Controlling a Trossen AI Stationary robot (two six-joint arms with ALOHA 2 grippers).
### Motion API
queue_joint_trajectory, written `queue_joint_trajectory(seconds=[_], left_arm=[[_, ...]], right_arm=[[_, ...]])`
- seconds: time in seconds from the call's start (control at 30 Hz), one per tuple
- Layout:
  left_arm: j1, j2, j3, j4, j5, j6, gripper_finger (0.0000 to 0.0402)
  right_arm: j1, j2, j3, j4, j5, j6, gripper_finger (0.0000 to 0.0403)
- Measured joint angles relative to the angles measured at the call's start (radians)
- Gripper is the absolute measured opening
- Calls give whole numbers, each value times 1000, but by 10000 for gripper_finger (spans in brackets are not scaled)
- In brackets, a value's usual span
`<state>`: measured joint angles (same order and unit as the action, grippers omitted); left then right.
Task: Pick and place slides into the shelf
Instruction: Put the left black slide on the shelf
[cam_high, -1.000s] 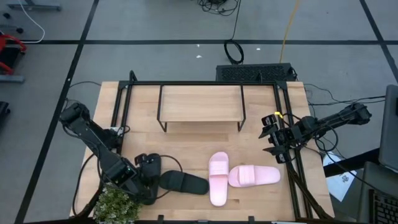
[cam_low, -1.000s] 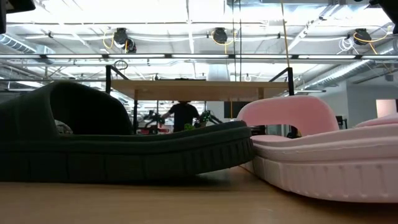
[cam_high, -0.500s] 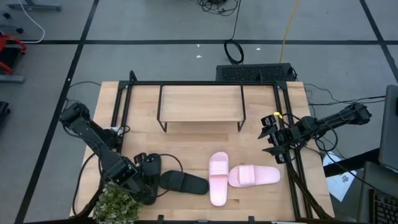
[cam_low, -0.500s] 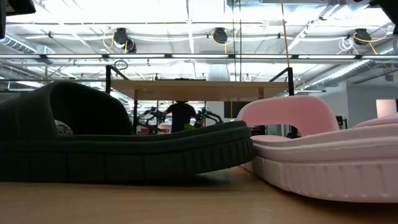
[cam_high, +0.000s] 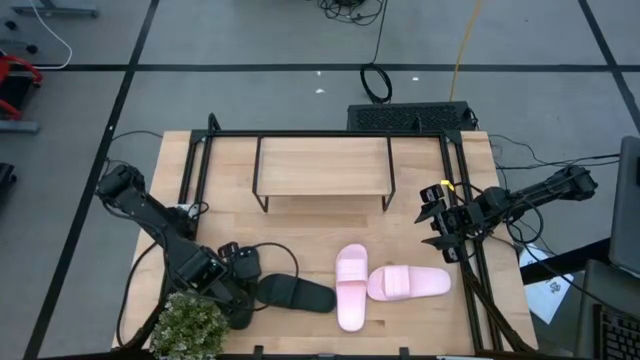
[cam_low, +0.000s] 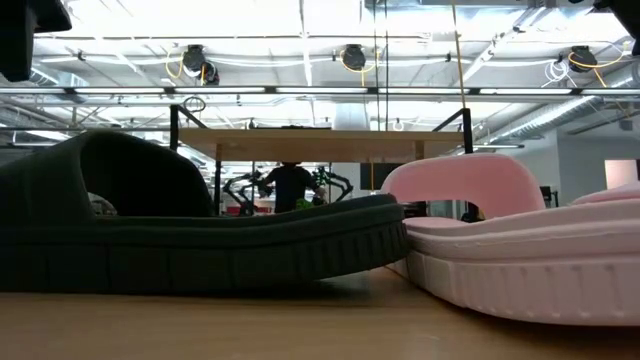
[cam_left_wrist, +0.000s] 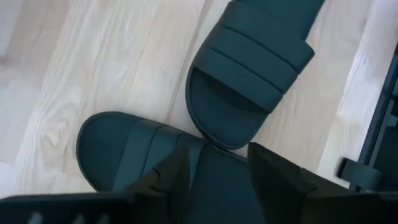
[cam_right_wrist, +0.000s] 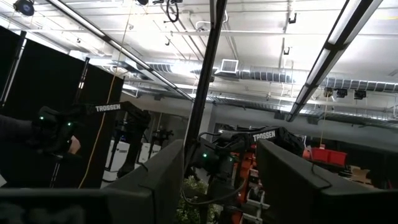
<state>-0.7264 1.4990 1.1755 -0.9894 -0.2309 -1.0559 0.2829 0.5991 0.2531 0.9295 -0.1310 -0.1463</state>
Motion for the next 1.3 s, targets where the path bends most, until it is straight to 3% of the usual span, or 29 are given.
queue_joint_trajectory(seconds=[0.4,0.73,0.93,1.13,1.3], left_arm=[[-3,0,0,5,151,-166,184],[-31,14,1,5,48,-209,184],[-57,131,80,-60,48,-172,184],[-68,325,269,-380,89,-173,184],[-68,417,319,-404,91,-98,184]], right_arm=[[0,0,0,0,0,0,192],[0,0,0,0,0,2,192],[0,0,0,0,0,-5,192],[0,0,0,1,2,-40,192],[0,0,0,1,2,-42,192]])
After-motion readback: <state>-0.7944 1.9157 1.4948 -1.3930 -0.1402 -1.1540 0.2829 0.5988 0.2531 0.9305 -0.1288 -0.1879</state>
